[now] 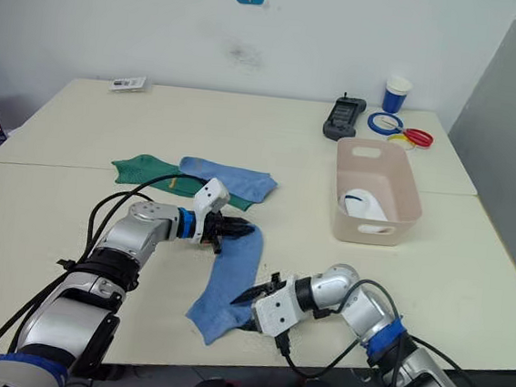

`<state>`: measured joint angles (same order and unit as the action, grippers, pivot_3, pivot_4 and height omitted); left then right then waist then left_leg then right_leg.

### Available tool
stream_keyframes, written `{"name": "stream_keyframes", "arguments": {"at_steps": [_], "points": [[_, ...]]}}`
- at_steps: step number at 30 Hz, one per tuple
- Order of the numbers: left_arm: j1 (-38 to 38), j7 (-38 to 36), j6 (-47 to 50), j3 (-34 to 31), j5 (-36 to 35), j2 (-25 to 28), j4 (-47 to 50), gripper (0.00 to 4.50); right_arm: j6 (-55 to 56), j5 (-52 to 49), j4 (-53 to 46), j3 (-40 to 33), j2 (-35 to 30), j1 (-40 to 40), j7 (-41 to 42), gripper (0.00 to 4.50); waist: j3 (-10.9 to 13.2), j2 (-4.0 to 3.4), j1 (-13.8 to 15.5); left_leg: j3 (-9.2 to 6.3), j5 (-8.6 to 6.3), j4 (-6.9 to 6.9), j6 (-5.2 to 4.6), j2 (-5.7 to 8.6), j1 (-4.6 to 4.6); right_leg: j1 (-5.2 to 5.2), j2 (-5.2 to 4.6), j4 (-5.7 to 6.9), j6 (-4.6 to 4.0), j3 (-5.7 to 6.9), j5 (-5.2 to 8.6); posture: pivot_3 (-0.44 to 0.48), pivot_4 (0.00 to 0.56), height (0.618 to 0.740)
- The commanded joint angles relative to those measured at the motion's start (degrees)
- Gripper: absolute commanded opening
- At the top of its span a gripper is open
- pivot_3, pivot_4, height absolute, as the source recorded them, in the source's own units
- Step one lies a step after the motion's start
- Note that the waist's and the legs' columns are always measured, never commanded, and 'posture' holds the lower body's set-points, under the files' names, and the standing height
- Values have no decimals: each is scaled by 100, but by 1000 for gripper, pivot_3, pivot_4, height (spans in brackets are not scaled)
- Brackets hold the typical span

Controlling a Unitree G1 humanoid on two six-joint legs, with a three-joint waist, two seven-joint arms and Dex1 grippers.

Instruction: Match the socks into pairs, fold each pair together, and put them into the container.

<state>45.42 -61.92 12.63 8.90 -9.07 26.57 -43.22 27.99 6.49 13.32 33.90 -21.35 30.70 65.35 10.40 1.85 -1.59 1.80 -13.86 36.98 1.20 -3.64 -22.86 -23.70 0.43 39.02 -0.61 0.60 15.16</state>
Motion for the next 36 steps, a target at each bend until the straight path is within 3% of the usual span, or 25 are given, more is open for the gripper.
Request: {"name": "stream_keyframes", "arguments": {"at_steps": [1,3,9,15,21,24,28,31,33,34,36], "points": [[56,1,-77,-152,32,43,73,0,234,-200,-125,-67,-73,-17,87,596,0,0,0,-1,0,0,0,0,0,0,0,1,0,1,0,0,150,740],[-65,-31,-1,-211,-8,99,224,0,320,-251,-124,-97,-153,-29,127,20,0,0,0,-1,0,0,0,0,1,0,0,3,0,1,0,0,150,740],[-1124,-29,862,-539,-334,582,1736,0,1133,-314,202,-279,-731,65,264,20,0,0,-21,2,0,-1,1,-2,4,1,-4,2,0,-6,0,0,150,740],[-2458,262,1845,-900,-721,1071,3587,0,2025,-629,1202,-350,-1039,566,695,20,1,-2,-34,2,0,-2,0,-4,29,22,-21,3,-2,-8,0,0,150,740],[-3523,836,2514,-1473,-1212,1113,5014,0,2531,-1053,2068,-246,-1034,996,1402,20,1,-2,-9,-3,-1,-7,-2,-4,37,29,-40,1,-9,-9,4,0,150,740],[-3589,1175,2414,-1613,-1269,951,5123,0,2191,-1442,1757,-236,-1027,908,1782,670,1,-2,3,-8,-1,-7,-2,-4,36,30,-42,2,-10,-5,4,0,150,740],[-3520,1294,2278,-1703,-1319,880,4985,925,1716,-1689,1153,-384,-1335,620,2008,2022,1,-2,19,-13,-1,-5,-2,-5,36,35,-54,2,-14,-3,1,0,150,740],[-3464,1182,2264,-1823,-1422,1026,4858,1910,1064,-1898,552,-662,-1782,236,1937,3095,1,-2,55,-12,-1,-5,-2,-4,31,34,-64,0,-34,0,-10,0,150,740],[-3402,918,2242,-1865,-1530,1221,4767,2531,-39,-2143,-98,-873,-2193,-175,1792,3788,1,-3,72,-9,-1,-6,-2,-2,30,34,-66,-2,-33,1,-10,0,150,740],[-3346,783,2208,-1879,-1579,1315,4697,2544,-942,-2406,-576,-988,-2432,-435,1642,4107,2,-4,83,-8,-2,-6,-2,-1,32,34,-66,-2,-33,1,-9,0,150,740],[-3182,572,2120,-1874,-1630,1457,4532,2544,-3170,-3366,-1692,-1241,-2825,-910,1012,4107,2,-4,123,-6,-1,-7,-1,-2,31,34,-65,-2,-33,8,-6,0,150,740]]}}
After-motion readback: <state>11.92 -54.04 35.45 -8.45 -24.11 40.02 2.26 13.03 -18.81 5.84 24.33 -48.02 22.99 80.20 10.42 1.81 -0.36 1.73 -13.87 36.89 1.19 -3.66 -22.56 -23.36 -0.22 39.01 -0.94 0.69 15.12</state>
